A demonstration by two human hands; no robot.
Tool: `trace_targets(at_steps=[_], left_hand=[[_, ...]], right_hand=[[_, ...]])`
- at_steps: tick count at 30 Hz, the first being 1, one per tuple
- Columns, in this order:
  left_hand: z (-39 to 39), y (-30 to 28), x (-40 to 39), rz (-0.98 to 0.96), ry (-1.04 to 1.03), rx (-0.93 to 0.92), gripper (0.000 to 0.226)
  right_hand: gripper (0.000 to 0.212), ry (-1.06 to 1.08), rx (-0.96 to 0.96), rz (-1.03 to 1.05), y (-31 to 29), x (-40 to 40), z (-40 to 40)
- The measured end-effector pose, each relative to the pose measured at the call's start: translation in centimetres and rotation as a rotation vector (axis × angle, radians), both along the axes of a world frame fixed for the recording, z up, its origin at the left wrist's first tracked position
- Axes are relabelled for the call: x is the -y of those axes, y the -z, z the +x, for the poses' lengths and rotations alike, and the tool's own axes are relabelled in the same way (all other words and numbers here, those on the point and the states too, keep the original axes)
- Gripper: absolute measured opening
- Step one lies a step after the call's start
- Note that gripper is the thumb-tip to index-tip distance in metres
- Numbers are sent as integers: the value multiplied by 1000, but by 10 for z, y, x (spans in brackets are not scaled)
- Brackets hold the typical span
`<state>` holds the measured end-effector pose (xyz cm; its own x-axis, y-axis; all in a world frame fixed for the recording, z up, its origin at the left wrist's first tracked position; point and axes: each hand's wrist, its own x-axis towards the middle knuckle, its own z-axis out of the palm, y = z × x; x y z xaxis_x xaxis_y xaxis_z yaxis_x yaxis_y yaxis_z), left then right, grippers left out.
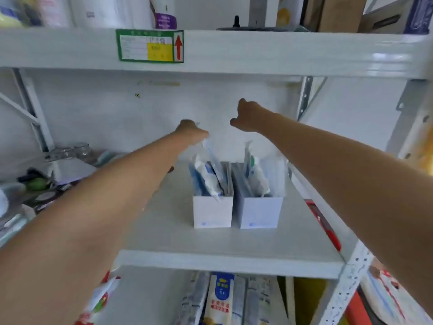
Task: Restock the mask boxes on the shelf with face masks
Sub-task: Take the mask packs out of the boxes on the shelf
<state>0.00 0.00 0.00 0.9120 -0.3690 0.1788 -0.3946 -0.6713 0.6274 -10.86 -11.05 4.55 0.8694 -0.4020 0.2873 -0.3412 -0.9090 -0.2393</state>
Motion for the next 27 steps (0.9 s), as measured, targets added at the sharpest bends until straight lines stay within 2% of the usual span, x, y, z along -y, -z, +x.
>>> trace_targets(at_steps=[2, 4, 7, 9, 13, 14, 17, 20, 22, 25, 27], left_hand=[[9, 2, 20, 22, 39, -208, 74], [23, 12, 37, -22, 43, -325, 85], [46, 19, 58, -148, -28, -254, 88], [55, 24, 61, -192, -65, -218, 81], [73, 31, 59, -263, -140, -223, 48], [77, 28, 56, -354, -160, -208, 46], [90, 5, 39, -666, -191, -127, 43], [91, -21, 21, -926, -104, -85, 37], [87, -34, 12, -1071, -92, -52, 28], [80, -41, 0, -1210, -97, -71, 14], [75, -40, -9, -1241, -106, -91, 9]], right_hand=[[44, 12, -46, 34, -7, 18, 16], [23, 14, -43, 64, -14, 40, 30], [33, 17, -7, 63, -29, 67, 46], [35, 28, -2, 3, -33, 76, 50], [33, 18, -46, -47, -27, 83, 54], [28, 21, -57, -46, -26, 84, 53], [43, 21, -53, -26, -24, 81, 56], [34, -56, -40, 6, -25, 70, 65], [40, -99, -41, 70, -25, 53, 70], [76, -191, -18, 184, -20, 28, 79], [73, -229, 28, 256, -20, 14, 82]])
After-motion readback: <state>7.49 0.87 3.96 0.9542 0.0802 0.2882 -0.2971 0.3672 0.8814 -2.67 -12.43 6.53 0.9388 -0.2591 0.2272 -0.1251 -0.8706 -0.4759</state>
